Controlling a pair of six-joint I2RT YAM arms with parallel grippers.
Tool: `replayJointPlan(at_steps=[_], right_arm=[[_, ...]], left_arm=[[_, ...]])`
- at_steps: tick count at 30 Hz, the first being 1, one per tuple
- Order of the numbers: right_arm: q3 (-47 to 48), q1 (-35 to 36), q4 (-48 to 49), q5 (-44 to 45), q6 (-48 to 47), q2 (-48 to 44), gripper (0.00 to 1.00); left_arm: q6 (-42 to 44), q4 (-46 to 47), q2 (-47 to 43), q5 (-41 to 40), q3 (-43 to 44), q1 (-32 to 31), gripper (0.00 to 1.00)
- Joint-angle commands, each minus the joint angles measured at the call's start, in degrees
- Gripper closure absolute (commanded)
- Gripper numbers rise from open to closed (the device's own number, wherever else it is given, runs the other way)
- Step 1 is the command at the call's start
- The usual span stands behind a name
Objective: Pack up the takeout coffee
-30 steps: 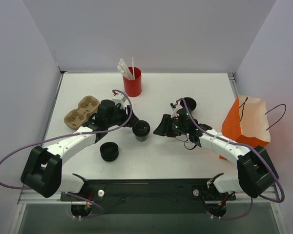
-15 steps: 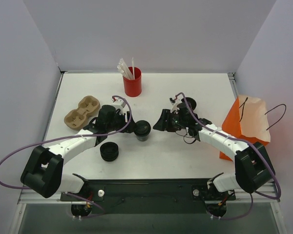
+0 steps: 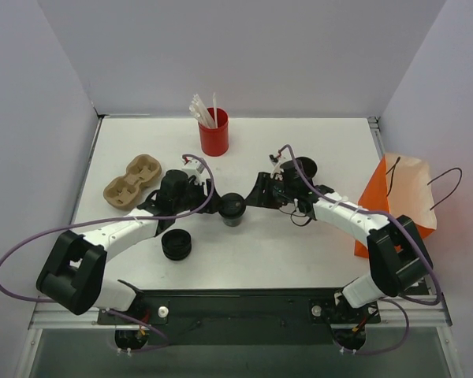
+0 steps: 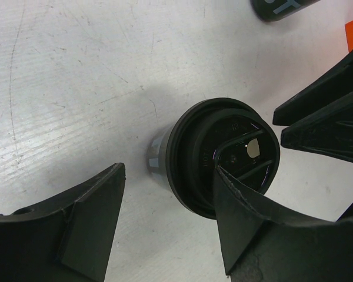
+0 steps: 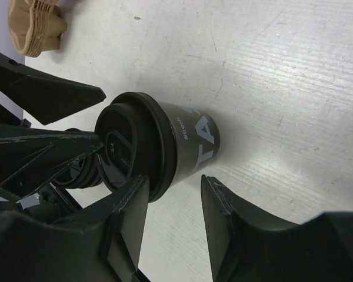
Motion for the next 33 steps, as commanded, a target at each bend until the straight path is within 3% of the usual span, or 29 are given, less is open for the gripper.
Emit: replayJointPlan(at_steps=[1, 16, 23, 33], right_arm=[[1.77, -0.32, 2.92, -0.99, 2.12, 1.95, 0.60], [-9.12, 0.65, 21.01, -2.48, 12.58, 7.32, 0.69], [-12.90, 0.91, 29.02, -5.73, 15.39, 11.00, 0.75], [-16.08, 1.09, 27.64, -4.59, 15.22, 8.21, 0.76]], left_arm=[[0.54, 0.42, 1.73, -0.87, -1.86, -0.52, 0.30], [-2.36, 6.92, 4.45, -1.40, -7.83, -2.10, 0.37], [-2.89, 9.65, 8.49, -1.31, -9.24, -2.10, 0.44], [-1.32, 10.09, 13.15, -0.78, -8.37, -0.96, 0.50]])
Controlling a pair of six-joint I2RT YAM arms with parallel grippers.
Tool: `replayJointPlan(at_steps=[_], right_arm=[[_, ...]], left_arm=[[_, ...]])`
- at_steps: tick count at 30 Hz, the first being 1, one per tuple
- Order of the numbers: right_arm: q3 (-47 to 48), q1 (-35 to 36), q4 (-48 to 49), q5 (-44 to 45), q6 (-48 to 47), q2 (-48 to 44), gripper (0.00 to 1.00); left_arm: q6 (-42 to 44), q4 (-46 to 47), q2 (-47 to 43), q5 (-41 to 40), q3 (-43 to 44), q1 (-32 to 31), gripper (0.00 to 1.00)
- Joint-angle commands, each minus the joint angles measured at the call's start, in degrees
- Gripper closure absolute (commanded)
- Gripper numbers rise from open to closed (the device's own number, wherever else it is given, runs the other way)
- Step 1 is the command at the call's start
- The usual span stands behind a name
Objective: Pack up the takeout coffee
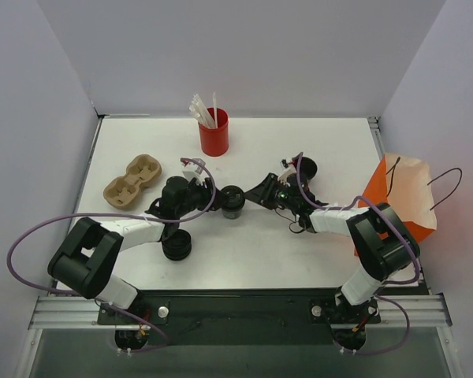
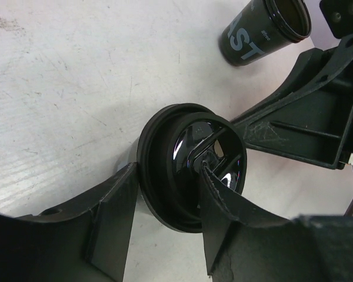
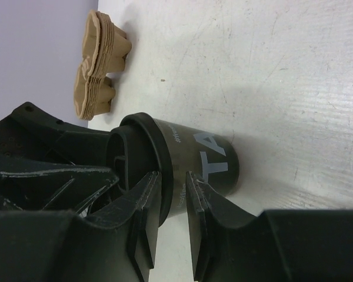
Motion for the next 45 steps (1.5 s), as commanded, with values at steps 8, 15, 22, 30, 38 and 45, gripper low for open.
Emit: replayJointPlan(at_steps=[8, 15, 22, 30, 38, 45], right_arm=[[5.89, 0.19, -22.85, -3.69, -8.17, -8.47, 0.70], [9.76, -2.80, -25.49, -5.18, -9.23, -10.24, 0.69], [13.36, -4.39, -30.93, -2.99, -13.62, -7.34, 0.72], [15.12, -4.65, -31.81, -4.84, -15.38, -4.53, 0.72], [18.37, -3.26, -39.36, -1.67, -22.13, -2.15, 0.74], [21.98, -1.05, -45.09, -2.54, -25.49, 1.09, 0.74]], left_arm=[[5.80, -13.03, 7.98, 1.68, -1.43, 1.06, 0.50], [6.24, -11.10, 10.62, 4.58, -0.91, 1.06, 0.51], [7.03, -10.75, 13.08, 7.75, 0.50, 1.06, 0.51], [7.73, -11.27, 14.49, 8.63, 1.47, 1.06, 0.51], [7.73, -11.45, 15.01, 8.54, 1.99, 1.06, 0.51], [7.38, -10.92, 15.63, 8.54, 2.08, 1.06, 0.51]])
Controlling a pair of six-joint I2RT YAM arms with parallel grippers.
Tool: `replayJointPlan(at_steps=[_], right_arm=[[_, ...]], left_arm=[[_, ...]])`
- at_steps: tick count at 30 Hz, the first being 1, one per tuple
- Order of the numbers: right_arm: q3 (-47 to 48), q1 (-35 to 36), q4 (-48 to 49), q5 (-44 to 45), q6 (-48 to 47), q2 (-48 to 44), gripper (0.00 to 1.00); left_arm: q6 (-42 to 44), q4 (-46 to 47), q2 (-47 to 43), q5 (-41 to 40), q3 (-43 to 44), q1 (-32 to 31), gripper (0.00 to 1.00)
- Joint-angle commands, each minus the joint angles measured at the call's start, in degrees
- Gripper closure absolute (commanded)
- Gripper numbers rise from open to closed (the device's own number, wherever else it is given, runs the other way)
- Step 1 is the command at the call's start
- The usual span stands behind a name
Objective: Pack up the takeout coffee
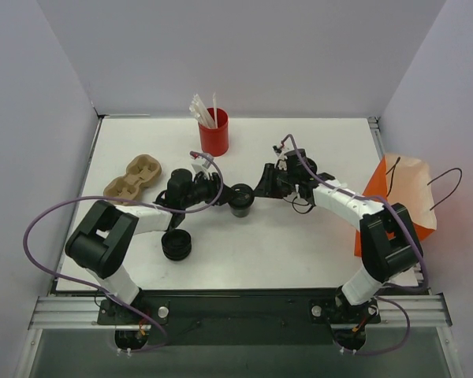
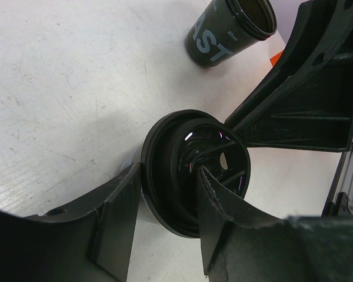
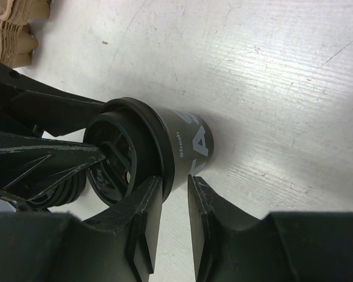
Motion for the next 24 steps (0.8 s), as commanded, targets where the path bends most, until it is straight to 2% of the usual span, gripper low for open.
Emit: replayJointPlan(at_steps=[1, 3, 9, 10, 15, 21, 22, 24], right_arm=[[2.44, 1.86, -3.32, -2.52, -2.52, 3.70, 0.75], [0.34, 1.68, -0.60, -5.25, -0.77, 4.84, 0.75], [-8.26, 1.77, 14.59, -11.04, 7.93, 7.74, 0.78], [-9.42, 1.60, 19.92, -12.36, 10.81, 8.18, 0.78], [-14.08, 1.07, 29.81, -15.44, 16.63, 9.24, 0.80], [-20.41, 1.07, 50.27, -19.32, 29.97, 14.15, 0.81], [-21.37, 1.07, 56.74, -19.75, 31.74, 14.95, 0.81], [-22.96, 1.07, 62.75, -20.81, 36.48, 17.92, 0.84]], left_arm=[[6.25, -18.13, 5.75, -2.28, -3.86, -0.54, 0.51], [6.33, -17.96, 5.93, -2.54, -4.21, -0.54, 0.51], [6.24, -17.17, 6.80, -2.90, -4.83, -0.62, 0.51], [6.24, -16.99, 7.15, -2.98, -4.83, -0.62, 0.51], [5.46, -14.97, 9.62, -3.07, -5.79, -0.54, 0.51], [4.66, -12.60, 11.37, -2.72, -6.85, -0.54, 0.51], [4.66, -12.42, 11.55, -2.63, -6.85, -0.54, 0.51], [4.49, -11.98, 11.99, -2.63, -7.11, -0.54, 0.51]])
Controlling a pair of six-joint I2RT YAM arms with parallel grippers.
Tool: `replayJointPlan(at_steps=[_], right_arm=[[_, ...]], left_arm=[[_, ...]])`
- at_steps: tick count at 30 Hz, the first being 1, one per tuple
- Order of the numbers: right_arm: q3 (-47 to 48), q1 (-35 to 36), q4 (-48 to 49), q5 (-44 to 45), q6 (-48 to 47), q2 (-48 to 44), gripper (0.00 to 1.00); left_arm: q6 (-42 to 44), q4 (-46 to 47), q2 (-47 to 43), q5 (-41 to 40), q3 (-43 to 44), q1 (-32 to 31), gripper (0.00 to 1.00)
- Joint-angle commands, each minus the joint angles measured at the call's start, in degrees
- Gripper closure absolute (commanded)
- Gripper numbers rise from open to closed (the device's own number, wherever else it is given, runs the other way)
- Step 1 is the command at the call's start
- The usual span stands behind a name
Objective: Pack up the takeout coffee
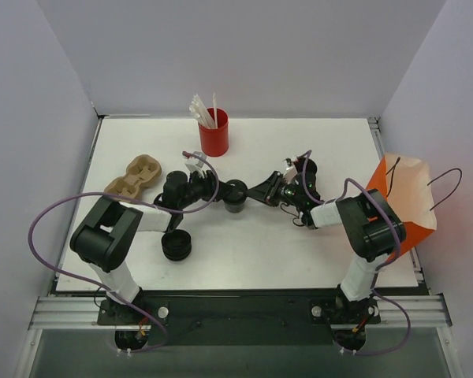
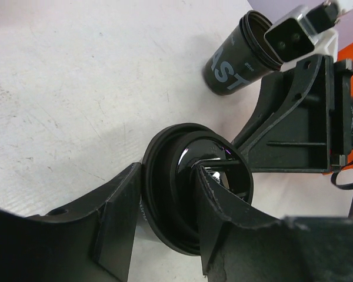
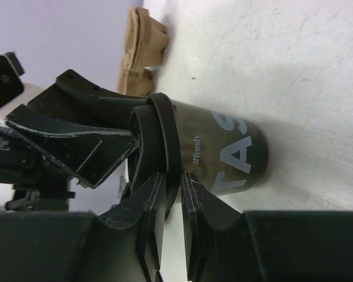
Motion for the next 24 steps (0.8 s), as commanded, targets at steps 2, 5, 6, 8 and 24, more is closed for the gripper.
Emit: replayJointPlan(at_steps=[2, 5, 6, 8, 24], right_arm=[[-5.48, 4.52, 15.56, -7.70, 11.00, 9.62, 0.84], [-6.09, 4.52, 23.12, -8.05, 14.87, 12.96, 0.86], [-6.27, 4.52, 24.44, -8.05, 15.57, 14.10, 0.86], [-6.62, 4.43, 26.64, -7.79, 16.11, 14.81, 0.86], [-7.07, 2.06, 7.42, -4.01, 4.51, -1.77, 0.76]], left_arm=[[4.97, -20.66, 8.69, -0.21, -5.12, -2.48, 0.51], [4.88, -20.83, 8.78, -0.29, -4.86, -2.48, 0.51], [4.88, -20.92, 8.78, -0.47, -4.95, -2.48, 0.51], [4.88, -20.83, 8.87, -0.47, -4.95, -2.48, 0.51], [4.61, -20.48, 9.39, -0.03, -5.74, -2.39, 0.51]])
